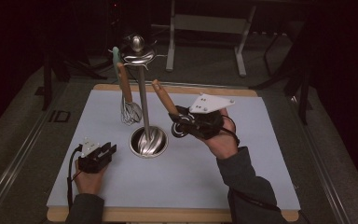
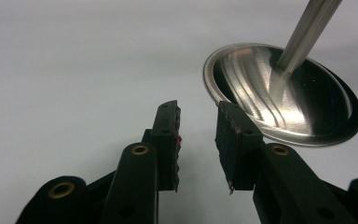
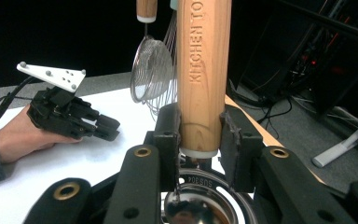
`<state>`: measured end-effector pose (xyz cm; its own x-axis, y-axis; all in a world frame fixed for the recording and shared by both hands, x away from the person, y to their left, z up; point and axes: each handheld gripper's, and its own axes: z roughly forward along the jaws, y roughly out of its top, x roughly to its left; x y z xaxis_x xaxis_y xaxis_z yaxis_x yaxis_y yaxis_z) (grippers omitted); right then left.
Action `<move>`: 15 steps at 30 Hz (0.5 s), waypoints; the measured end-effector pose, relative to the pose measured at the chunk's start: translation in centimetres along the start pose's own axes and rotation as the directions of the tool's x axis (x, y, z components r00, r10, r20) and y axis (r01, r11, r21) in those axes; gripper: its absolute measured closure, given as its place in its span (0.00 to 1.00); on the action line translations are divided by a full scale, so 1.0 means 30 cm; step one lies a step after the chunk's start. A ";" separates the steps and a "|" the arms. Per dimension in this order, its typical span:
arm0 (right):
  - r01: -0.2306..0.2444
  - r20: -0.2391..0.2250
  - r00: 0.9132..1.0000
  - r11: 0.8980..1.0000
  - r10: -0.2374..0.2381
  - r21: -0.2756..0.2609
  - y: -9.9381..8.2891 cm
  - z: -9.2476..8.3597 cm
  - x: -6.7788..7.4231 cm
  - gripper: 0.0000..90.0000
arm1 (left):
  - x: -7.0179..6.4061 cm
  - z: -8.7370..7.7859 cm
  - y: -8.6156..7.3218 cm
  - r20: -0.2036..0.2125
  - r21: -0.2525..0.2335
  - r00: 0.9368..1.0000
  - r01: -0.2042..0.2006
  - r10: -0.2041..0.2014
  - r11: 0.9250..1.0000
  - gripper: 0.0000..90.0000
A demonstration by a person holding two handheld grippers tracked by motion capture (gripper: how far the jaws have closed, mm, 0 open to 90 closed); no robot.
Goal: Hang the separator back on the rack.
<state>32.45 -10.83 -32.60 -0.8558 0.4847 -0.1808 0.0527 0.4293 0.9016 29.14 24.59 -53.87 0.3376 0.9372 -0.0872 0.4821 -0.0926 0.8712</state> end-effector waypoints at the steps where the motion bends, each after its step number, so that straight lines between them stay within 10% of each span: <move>1: 0.000 0.000 1.000 1.000 0.000 -0.002 0.002 -0.002 0.000 0.78 | 0.000 0.000 0.000 0.000 0.001 1.000 0.000 0.000 1.000 0.77; 15: 0.016 0.006 1.000 0.999 -0.016 -0.044 0.049 -0.025 0.007 0.78 | 0.000 0.000 0.000 0.000 0.001 1.000 0.000 0.000 1.000 0.77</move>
<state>31.97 -10.68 -31.01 -0.8532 0.4827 -0.1977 0.0162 0.4034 0.9149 29.16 24.58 -53.87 0.3378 0.9371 -0.0873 0.4827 -0.0929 0.8708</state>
